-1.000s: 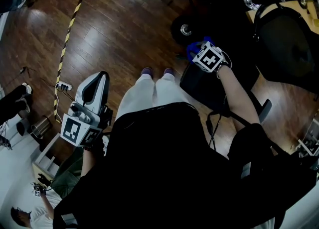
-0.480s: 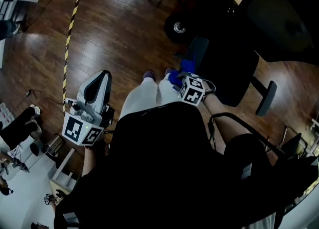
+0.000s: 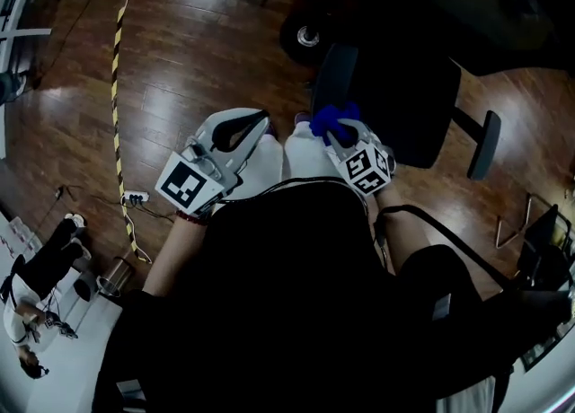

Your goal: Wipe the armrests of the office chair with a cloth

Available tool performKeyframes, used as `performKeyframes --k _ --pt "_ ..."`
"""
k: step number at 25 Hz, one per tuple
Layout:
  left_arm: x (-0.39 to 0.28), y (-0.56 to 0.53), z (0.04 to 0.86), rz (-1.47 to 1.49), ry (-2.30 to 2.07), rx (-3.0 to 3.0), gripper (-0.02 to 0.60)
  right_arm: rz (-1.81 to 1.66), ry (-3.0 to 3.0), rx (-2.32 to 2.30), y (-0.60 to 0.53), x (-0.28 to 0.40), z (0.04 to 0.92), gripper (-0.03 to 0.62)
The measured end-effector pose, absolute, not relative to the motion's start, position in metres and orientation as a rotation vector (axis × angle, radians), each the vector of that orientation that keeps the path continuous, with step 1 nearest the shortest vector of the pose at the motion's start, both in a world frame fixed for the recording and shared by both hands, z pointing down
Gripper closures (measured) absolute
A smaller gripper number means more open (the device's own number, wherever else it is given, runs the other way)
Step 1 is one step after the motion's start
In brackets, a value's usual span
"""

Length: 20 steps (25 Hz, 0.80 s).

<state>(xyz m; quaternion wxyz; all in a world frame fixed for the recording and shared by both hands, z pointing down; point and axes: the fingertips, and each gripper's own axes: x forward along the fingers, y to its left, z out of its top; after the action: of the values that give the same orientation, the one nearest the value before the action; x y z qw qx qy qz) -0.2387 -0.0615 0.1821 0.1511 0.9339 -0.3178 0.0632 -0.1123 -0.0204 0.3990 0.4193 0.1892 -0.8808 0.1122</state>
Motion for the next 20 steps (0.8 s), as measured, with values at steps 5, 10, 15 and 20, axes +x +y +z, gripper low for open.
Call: performKeyframes --k 5,10,15,20 --pt "-0.196 -0.077 0.204 0.211 -0.781 2.673 0.577 0.446 -2.236 0.802 -0.054 -0.073 0.403 0.533" --pt "-0.189 -0.079 0.223 0.191 -0.779 2.601 0.577 0.560 -2.251 0.971 -0.089 -0.057 0.414 0.533" --pt "-0.201 -0.074 0.241 0.227 -0.832 2.497 0.577 0.696 -2.244 1.110 -0.147 -0.042 0.431 0.537" --pt "-0.219 -0.075 0.245 0.213 -0.903 2.444 0.577 0.637 -2.260 1.103 -0.205 -0.037 0.430 0.537"
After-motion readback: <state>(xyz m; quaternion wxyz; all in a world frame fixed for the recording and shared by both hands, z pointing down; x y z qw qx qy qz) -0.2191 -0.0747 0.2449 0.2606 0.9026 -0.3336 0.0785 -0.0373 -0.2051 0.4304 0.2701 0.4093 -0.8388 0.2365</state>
